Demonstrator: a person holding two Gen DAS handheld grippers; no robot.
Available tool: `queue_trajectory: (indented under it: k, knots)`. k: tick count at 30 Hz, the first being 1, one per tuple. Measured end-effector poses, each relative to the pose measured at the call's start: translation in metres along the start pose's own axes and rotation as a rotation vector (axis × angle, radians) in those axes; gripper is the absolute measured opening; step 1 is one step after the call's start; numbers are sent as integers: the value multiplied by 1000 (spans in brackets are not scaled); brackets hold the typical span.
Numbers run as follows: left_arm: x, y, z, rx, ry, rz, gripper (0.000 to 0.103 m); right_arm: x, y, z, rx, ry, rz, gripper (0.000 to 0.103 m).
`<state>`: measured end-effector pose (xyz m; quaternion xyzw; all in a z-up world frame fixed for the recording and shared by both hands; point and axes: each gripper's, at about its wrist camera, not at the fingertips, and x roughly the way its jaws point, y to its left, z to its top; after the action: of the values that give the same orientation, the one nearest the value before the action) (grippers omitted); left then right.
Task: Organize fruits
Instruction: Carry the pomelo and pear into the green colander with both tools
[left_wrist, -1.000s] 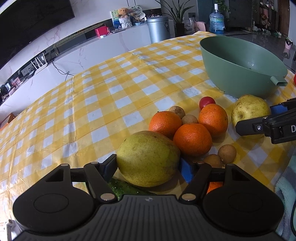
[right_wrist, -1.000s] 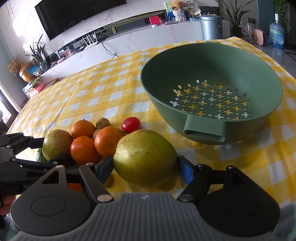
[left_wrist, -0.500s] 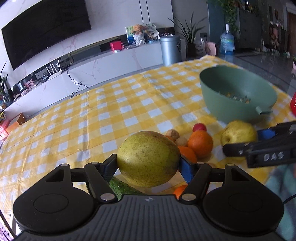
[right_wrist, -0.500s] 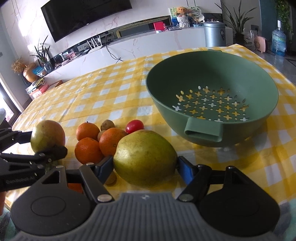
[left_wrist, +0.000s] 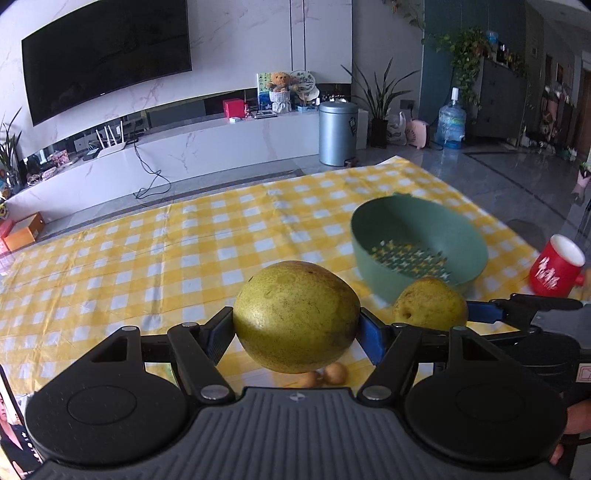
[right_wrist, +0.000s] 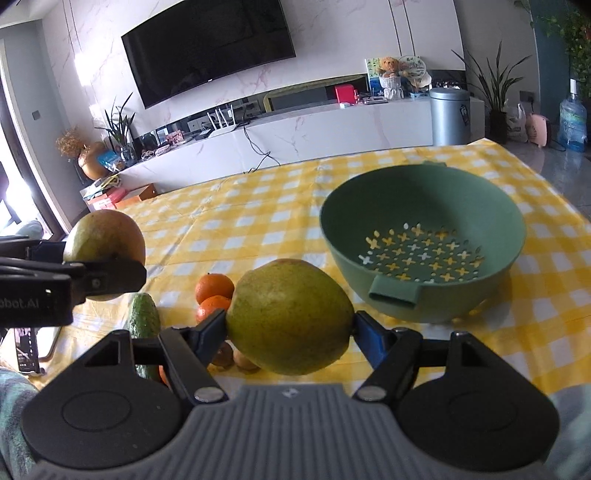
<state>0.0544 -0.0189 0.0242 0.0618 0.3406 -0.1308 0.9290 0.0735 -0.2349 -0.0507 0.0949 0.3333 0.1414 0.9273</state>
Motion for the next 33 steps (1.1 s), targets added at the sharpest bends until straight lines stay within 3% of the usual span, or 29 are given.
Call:
queue_trajectory:
  k: [8, 13, 23, 33]
  knots:
    - [-6, -30, 33, 15, -27, -57, 80, -32, -20, 31, -105, -44, -20, 71]
    - [10, -50, 55, 35, -13, -84, 80, -36, -36, 54, -203, -41, -63, 71]
    - [79, -77, 81, 70, 120, -179, 80, -9, -71, 80, -343, 74, -115, 71]
    - [138, -88, 84, 146, 253, -209, 80, 46, -92, 92, -407, 232, -106, 71]
